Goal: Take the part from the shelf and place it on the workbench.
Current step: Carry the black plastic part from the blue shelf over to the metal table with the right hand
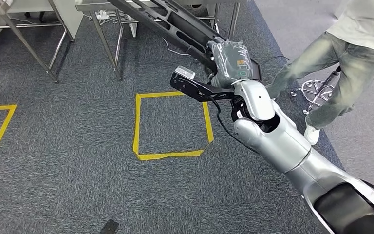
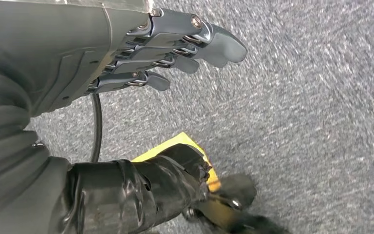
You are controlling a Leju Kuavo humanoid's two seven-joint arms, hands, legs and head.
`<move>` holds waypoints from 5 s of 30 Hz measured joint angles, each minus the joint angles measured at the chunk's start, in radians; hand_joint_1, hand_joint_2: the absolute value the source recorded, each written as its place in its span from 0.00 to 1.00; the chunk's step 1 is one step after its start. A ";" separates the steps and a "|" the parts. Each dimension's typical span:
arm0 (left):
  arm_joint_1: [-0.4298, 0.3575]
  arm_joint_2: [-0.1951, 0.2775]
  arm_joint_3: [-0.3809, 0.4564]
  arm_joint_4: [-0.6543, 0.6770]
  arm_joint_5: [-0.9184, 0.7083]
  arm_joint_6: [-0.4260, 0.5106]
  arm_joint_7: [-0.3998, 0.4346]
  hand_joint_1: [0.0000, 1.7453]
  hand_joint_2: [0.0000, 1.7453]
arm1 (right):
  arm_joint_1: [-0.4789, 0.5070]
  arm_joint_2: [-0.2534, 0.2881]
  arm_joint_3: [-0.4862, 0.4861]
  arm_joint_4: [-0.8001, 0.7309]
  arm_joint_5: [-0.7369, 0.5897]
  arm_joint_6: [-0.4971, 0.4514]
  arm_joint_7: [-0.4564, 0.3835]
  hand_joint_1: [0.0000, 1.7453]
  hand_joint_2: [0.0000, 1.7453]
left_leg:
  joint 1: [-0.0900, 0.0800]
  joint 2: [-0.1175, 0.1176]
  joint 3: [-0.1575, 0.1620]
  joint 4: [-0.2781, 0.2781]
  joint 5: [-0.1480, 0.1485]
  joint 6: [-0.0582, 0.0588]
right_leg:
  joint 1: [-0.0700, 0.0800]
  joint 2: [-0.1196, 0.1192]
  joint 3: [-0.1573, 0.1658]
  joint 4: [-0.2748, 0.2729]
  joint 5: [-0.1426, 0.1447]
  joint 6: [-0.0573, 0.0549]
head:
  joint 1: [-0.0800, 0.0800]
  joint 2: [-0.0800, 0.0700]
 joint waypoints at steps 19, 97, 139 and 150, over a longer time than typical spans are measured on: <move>0.001 0.003 -0.001 0.000 -0.003 0.011 0.013 0.00 1.00 | 0.012 -0.050 -0.002 0.044 -0.013 0.001 0.005 1.00 1.00 | -0.001 -0.006 0.112 -0.261 0.128 0.042 | -0.014 0.002 -0.118 0.209 -0.047 0.058 | 0.007 0.000; 0.000 0.016 -0.033 0.000 -0.032 -0.006 0.033 0.00 1.00 | 0.033 -0.177 0.104 -0.156 0.423 0.181 -0.356 1.00 1.00 | -0.009 0.002 0.016 -0.162 0.099 0.016 | -0.008 0.010 0.078 0.011 -0.063 0.005 | 0.003 0.000; 0.000 0.034 -0.035 0.000 -0.014 -0.007 0.063 0.00 1.00 | 0.077 -0.283 0.062 -0.178 0.451 0.215 -0.306 1.00 1.00 | -0.023 -0.002 0.137 -0.269 0.115 0.073 | -0.007 0.009 -0.032 0.247 -0.215 0.047 | 0.010 0.000; -0.005 0.030 -0.037 0.000 -0.013 -0.005 0.053 0.00 1.00 | 0.119 -0.330 -0.059 -0.229 0.477 0.037 -0.232 1.00 1.00 | -0.014 -0.008 0.179 -0.152 0.030 0.031 | -0.005 0.010 -0.041 0.013 0.024 0.008 | 0.007 0.000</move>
